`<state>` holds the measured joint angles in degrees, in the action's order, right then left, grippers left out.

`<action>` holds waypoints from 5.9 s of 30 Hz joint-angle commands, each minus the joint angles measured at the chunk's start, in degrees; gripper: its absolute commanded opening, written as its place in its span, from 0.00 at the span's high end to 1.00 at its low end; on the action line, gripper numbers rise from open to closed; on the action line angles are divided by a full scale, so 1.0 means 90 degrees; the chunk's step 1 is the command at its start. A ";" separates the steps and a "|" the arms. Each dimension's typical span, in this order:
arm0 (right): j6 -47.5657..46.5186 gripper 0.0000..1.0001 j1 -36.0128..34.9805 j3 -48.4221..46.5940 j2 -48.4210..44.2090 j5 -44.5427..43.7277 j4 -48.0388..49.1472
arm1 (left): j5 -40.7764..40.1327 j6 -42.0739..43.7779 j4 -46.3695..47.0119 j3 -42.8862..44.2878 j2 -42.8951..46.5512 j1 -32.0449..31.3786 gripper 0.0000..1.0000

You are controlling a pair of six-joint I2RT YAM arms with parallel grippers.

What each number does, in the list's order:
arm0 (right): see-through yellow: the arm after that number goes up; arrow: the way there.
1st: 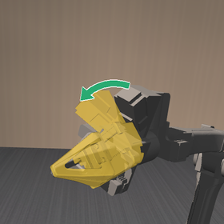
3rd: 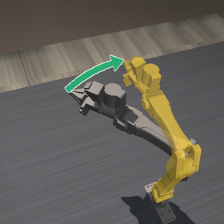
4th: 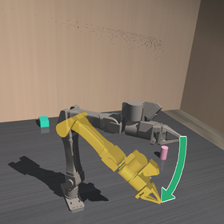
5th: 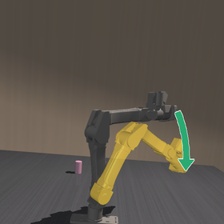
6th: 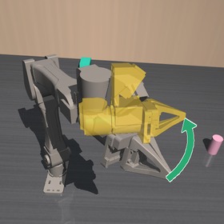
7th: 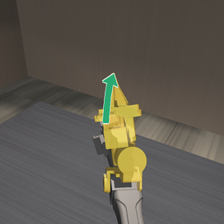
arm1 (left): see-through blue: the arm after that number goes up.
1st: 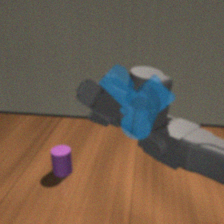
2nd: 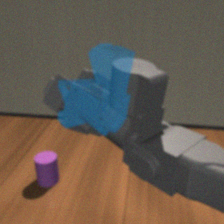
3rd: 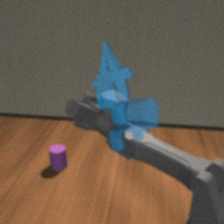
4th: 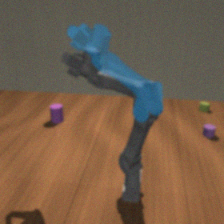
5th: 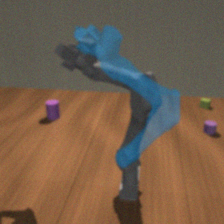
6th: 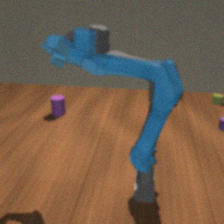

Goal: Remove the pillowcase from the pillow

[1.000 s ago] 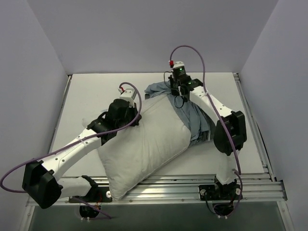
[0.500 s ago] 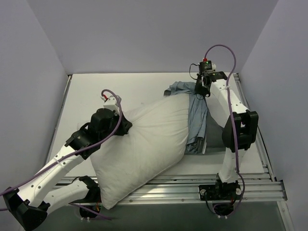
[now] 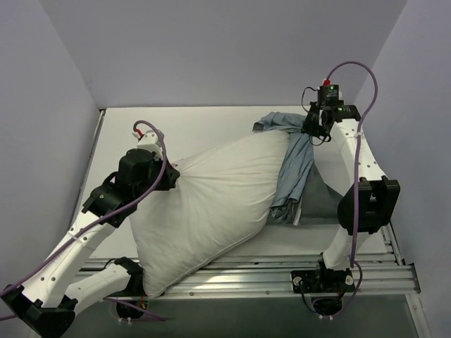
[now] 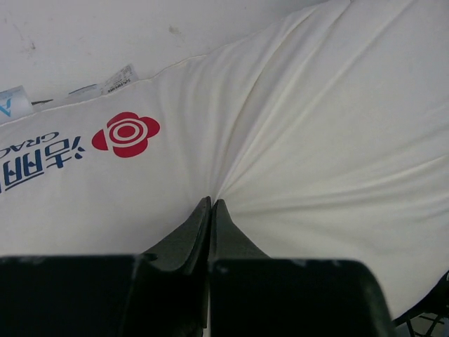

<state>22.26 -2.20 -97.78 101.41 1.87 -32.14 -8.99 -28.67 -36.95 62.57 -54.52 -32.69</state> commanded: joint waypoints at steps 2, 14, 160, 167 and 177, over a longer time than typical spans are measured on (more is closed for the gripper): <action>-0.0568 1.00 -0.0184 0.0063 -0.0154 -0.0886 0.1578 | -0.0410 0.0812 -0.0252 0.0295 -0.0288 0.0429 0.98; -0.0648 0.07 -0.1240 0.0833 -0.1304 -0.0657 0.2067 | -0.0688 0.2301 0.1771 0.0911 -0.1443 -0.1156 0.04; -0.0394 1.00 0.0137 -0.2369 -0.0213 -0.1450 0.3920 | -0.3952 0.4424 0.0609 0.4716 -0.2192 0.1180 0.98; -0.0256 1.00 -0.0029 -0.1794 -0.0495 -0.0277 0.5377 | -0.4166 0.5117 0.1497 0.5880 -0.3657 0.1415 0.98; 0.0015 1.00 -0.0430 0.1271 -0.1822 -0.0068 0.5613 | -0.4469 0.4818 0.1616 0.4877 -0.3650 0.1415 0.98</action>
<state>19.59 -6.09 -90.96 89.56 2.20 13.23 -43.38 16.01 -34.61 107.28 -94.50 -20.14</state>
